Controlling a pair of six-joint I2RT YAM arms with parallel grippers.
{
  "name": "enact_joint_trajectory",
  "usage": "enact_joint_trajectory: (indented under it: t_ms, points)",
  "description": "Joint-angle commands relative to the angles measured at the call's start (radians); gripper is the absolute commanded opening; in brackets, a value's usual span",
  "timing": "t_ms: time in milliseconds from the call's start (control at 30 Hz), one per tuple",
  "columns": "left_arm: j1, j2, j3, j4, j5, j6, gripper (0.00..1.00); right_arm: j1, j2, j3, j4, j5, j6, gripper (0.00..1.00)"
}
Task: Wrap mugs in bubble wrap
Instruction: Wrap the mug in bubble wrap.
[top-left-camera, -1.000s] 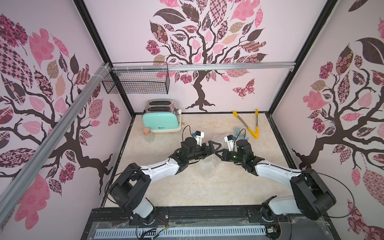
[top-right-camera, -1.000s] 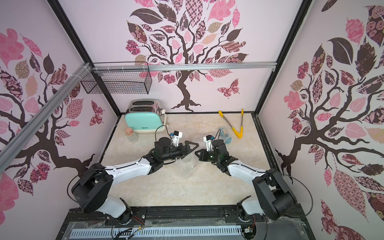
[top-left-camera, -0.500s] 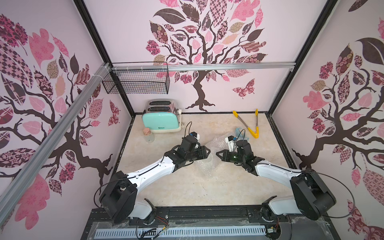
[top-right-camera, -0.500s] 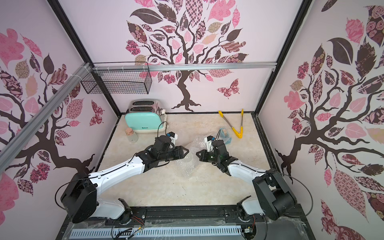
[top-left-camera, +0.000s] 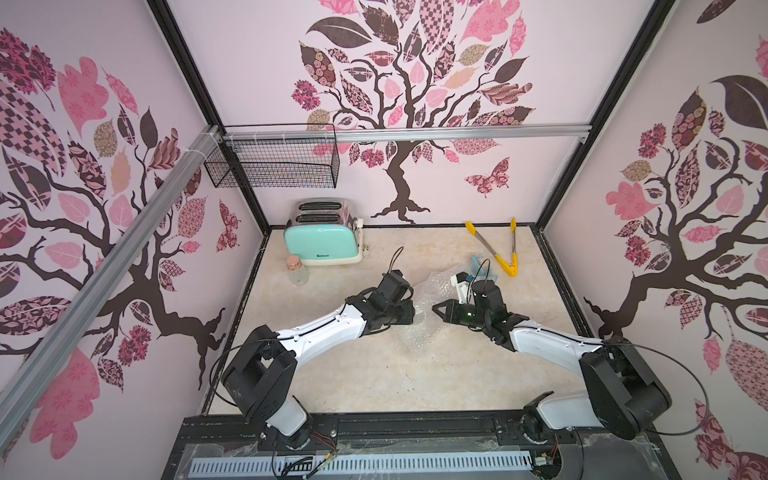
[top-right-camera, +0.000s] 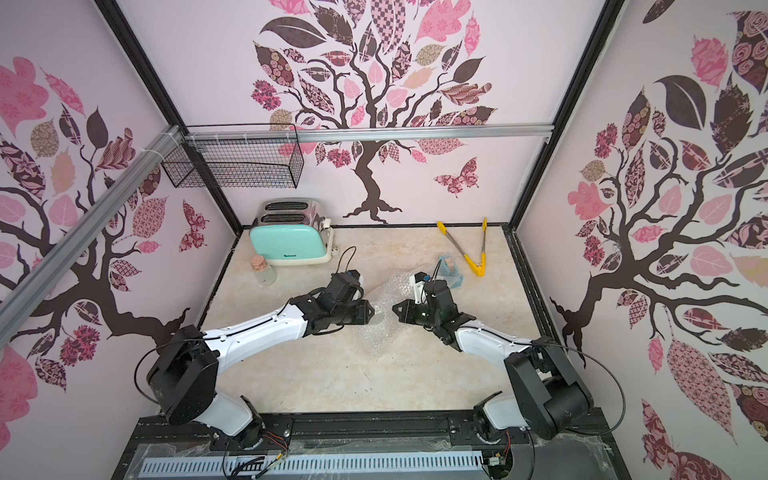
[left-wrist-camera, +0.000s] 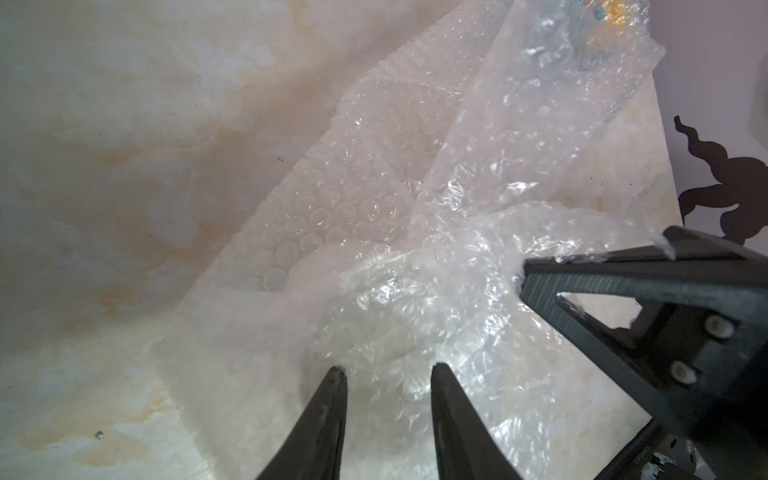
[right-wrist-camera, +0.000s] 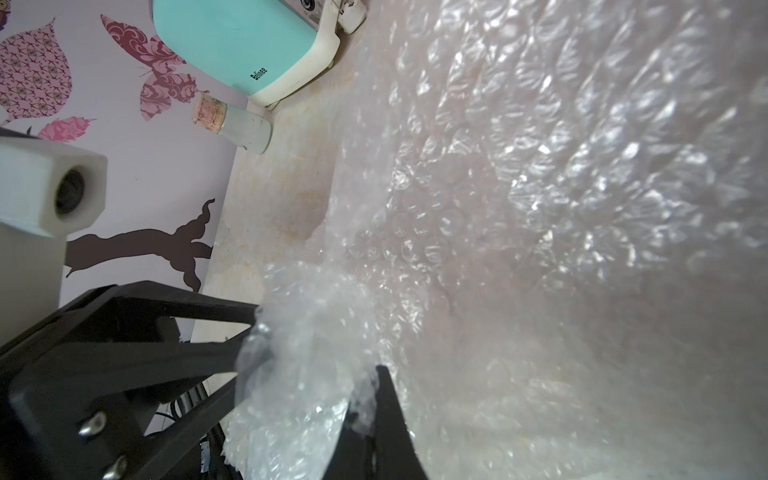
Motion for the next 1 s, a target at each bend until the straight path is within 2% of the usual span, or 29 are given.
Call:
enact_joint_trajectory:
  t_ms: [0, 133, 400, 500, 600, 633, 667, 833, 967]
  points:
    - [-0.014, -0.052, 0.047, -0.035, -0.007, 0.016, 0.38, -0.007, 0.016, 0.018, -0.034, -0.002, -0.002, 0.00]
    - [-0.015, -0.070, 0.069, 0.007, 0.039, -0.002, 0.35, -0.007, 0.017, 0.021, -0.038, -0.004, -0.002, 0.00]
    - [-0.015, 0.152, 0.211, -0.053, 0.075, 0.043, 0.32, -0.009, 0.012, 0.026, -0.046, -0.006, -0.001, 0.00]
    - [-0.015, 0.197, 0.227, -0.041, 0.086, 0.040, 0.32, -0.008, 0.011, 0.032, -0.053, -0.011, -0.001, 0.05]
    - [-0.015, 0.209, 0.227, -0.038, 0.078, 0.040, 0.31, -0.011, -0.006, 0.042, -0.081, -0.013, -0.006, 0.20]
    - [-0.014, 0.209, 0.223, -0.037, 0.076, 0.041, 0.31, -0.016, -0.019, 0.045, -0.095, -0.015, -0.007, 0.29]
    - [-0.014, 0.208, 0.218, -0.035, 0.074, 0.040, 0.31, -0.023, -0.040, 0.048, -0.111, -0.016, -0.008, 0.44]
    - [-0.014, 0.211, 0.199, -0.026, 0.075, 0.037, 0.31, -0.064, -0.151, 0.081, -0.233, 0.015, -0.041, 0.75]
    - [-0.014, 0.212, 0.193, -0.018, 0.079, 0.031, 0.31, -0.171, -0.209, 0.089, -0.294, 0.017, -0.050, 0.85]
